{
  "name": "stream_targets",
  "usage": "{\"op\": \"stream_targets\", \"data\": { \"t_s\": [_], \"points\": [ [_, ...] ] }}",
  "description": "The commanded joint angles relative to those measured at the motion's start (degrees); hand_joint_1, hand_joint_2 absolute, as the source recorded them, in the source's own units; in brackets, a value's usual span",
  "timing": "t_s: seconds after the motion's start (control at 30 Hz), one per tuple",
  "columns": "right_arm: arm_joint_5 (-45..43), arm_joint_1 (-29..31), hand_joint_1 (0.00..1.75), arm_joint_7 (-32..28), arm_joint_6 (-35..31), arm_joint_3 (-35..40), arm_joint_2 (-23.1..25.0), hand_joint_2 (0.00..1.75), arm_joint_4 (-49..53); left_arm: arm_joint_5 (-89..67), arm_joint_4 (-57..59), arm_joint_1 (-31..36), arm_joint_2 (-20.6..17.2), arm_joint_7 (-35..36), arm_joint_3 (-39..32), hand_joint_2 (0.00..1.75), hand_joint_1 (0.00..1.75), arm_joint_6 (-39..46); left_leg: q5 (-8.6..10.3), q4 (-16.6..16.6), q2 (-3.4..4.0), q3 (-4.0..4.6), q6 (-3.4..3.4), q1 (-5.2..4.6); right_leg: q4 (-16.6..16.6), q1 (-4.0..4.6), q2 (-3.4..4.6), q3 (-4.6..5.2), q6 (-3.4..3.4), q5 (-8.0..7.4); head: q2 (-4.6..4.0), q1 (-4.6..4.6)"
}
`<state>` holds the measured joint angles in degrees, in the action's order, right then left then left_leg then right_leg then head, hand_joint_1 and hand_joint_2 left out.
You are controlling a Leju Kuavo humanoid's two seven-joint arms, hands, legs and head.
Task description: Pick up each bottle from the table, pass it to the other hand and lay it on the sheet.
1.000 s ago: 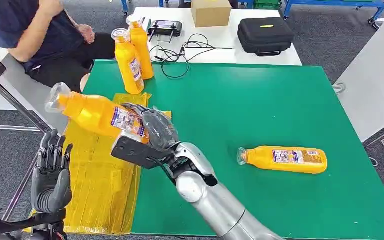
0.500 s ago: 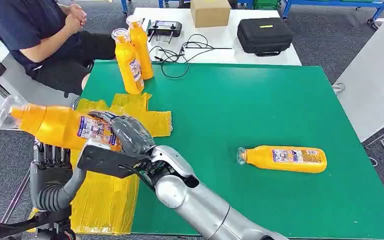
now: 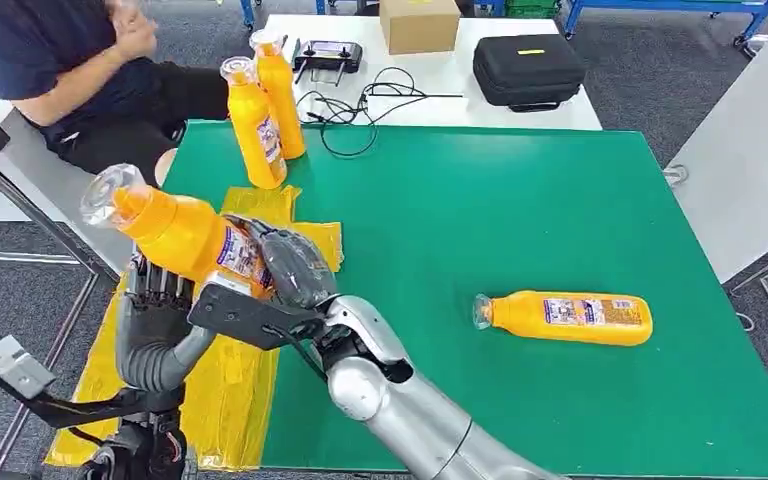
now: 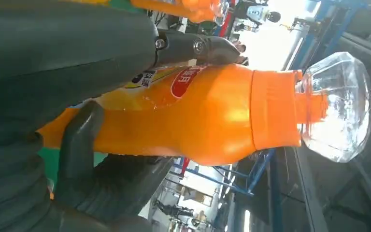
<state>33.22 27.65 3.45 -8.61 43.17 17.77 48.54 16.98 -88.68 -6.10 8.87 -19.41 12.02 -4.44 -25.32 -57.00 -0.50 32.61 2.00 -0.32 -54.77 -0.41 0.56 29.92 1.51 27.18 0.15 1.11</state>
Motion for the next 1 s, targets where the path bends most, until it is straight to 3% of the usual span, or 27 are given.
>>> {"op": "stream_targets", "data": {
  "t_s": [0.03, 0.27, 0.83, 1.0],
  "points": [
    [4.1, -1.6, 1.75, 2.0, 0.5, 3.0, -1.0, 1.75, 0.2, 0.0, 3.3, 4.1, 0.4, 1.2, 1.6, 1.75, 0.0, -0.6, 0.01, 0.1, -0.16, -0.12, -0.08, 0.03, 0.1, 0.03, -0.21, -0.2, -0.02, 0.04, 0.0, 0.0],
    [6.3, -3.8, 1.75, 2.6, 2.3, 6.4, -1.7, 1.75, 5.3, -0.5, 0.9, 2.4, 0.7, 2.3, -1.4, 1.75, 0.0, -0.1, -0.07, 0.1, -0.08, -0.25, -0.13, 0.08, 0.2, 0.09, -0.15, -0.34, -0.03, 0.08, 0.0, -0.02],
    [6.3, -4.1, 1.75, 2.7, 3.5, 8.6, -2.1, 1.75, 5.8, -0.5, 3.3, 2.9, 0.2, 2.1, -3.3, 1.75, 0.0, 0.3, -0.01, 0.1, -0.09, -0.09, -0.06, 0.03, 0.1, 0.03, -0.09, -0.18, -0.02, 0.03, 0.0, -0.02],
    [6.9, -4.3, 1.75, 3.0, 3.7, 9.8, -2.3, 1.75, 5.6, -0.6, 5.0, 4.0, -0.2, 1.8, -4.3, 1.75, 0.0, 0.6, -0.08, 0.2, -0.12, -0.49, -0.21, 0.11, 0.3, 0.11, -0.24, -0.65, -0.07, 0.11, 0.0, -0.02]
  ]
}}
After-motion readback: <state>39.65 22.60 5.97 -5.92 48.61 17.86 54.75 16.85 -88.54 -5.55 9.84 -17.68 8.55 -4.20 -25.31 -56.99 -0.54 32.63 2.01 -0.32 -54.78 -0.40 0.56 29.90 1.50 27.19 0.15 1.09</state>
